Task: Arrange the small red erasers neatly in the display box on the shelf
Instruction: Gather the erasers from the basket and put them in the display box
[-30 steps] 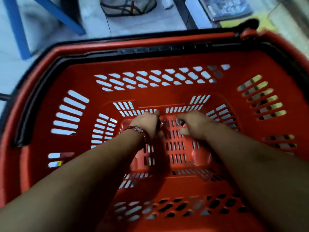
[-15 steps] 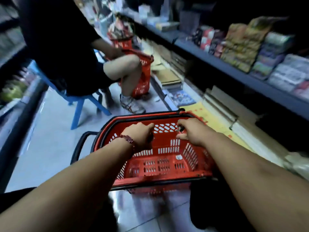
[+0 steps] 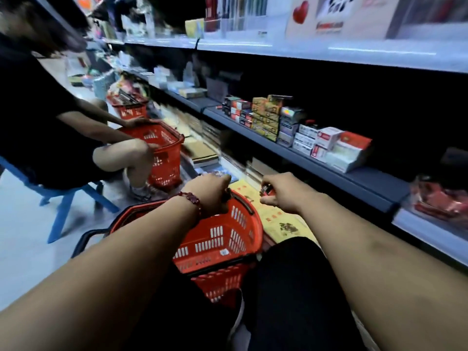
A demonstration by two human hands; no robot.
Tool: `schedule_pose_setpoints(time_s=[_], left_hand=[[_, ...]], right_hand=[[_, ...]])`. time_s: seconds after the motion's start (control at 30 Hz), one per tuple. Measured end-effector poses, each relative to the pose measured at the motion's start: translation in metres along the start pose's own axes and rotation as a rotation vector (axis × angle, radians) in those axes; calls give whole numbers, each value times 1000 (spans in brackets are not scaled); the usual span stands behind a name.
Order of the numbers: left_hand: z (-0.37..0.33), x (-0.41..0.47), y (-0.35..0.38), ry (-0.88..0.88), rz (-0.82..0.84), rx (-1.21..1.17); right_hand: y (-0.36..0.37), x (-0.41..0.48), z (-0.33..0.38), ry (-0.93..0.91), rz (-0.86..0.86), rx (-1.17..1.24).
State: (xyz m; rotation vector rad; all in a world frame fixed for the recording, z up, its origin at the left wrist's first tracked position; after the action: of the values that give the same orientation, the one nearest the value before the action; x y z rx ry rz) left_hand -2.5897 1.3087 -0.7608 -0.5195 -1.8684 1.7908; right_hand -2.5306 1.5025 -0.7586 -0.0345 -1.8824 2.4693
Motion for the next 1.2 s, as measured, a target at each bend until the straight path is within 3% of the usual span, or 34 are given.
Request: schedule_pose_setpoints(time_s=[0.27,0.6,0.77,0.9,1.07,1.2], left_hand=[[-54,22,-11,195,-79,-61],[-118,64,-40,334,-63,-360],[-162,73,-41,371,-90,-589],[-197,79,-34,388,-89,-643],[-243,91,-24,372,-130,-917],[-290,111,-28,304,-94,-1268]], right_hand=[[-38,-49,-33,153,-94,-15],[-87,-84,-67,378,-295,110],[-99,-110,-95,472,-541,273],[-98,-139,-122,565,-697,360],[-103,-180,-159,674,-876,437],[-116,-191,-196,702,-1088,682]])
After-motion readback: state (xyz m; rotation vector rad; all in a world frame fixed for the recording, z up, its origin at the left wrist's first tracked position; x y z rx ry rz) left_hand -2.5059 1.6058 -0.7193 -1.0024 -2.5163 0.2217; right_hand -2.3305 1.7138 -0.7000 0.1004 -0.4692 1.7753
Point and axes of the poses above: each hand's wrist, its own x-axis towards the middle knuckle, its own y-axis out of the palm, z = x × y, the point moved 2 cm from there along x, towards the middle knuckle, and after that the axes turned 2 degrees about -y, right-handed, at the moved point
